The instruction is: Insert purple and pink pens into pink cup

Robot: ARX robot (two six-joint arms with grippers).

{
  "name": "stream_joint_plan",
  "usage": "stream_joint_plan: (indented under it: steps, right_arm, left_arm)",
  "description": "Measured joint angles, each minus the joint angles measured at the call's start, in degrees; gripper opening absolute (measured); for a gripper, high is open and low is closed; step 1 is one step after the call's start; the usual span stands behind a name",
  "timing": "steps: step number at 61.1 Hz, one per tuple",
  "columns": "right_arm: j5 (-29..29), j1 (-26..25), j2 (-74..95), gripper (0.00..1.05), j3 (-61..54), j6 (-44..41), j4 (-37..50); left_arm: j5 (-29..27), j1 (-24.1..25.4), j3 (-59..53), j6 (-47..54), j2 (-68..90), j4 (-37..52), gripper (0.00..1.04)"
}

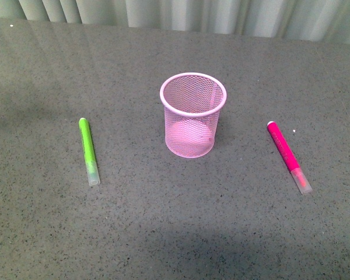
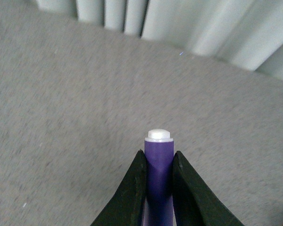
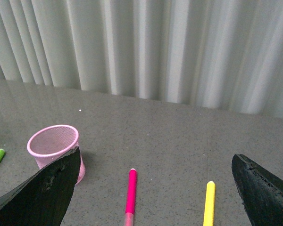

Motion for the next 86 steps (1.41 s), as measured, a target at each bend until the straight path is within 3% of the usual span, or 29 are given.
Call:
stream_joint_plan:
  steps: [16, 27, 86]
  right_arm:
    - [0.00, 0.00, -0.02, 0.97, 0.00, 0.00, 0.00]
    - [0.00, 0.00, 0.00, 0.97, 0.00, 0.00, 0.00]
    - [0.00, 0.00, -0.02, 0.97, 0.00, 0.00, 0.00]
  left_arm:
    - [-4.94, -18.93, 5.51, -3.34, 5.62, 8.20, 0.09]
    - [-7.72, -26.71, 8.22, -3.89, 12.37, 10.64, 0.09]
    - [-16.00, -34.53, 13.22, -2.67, 27.36, 15.89, 0.09]
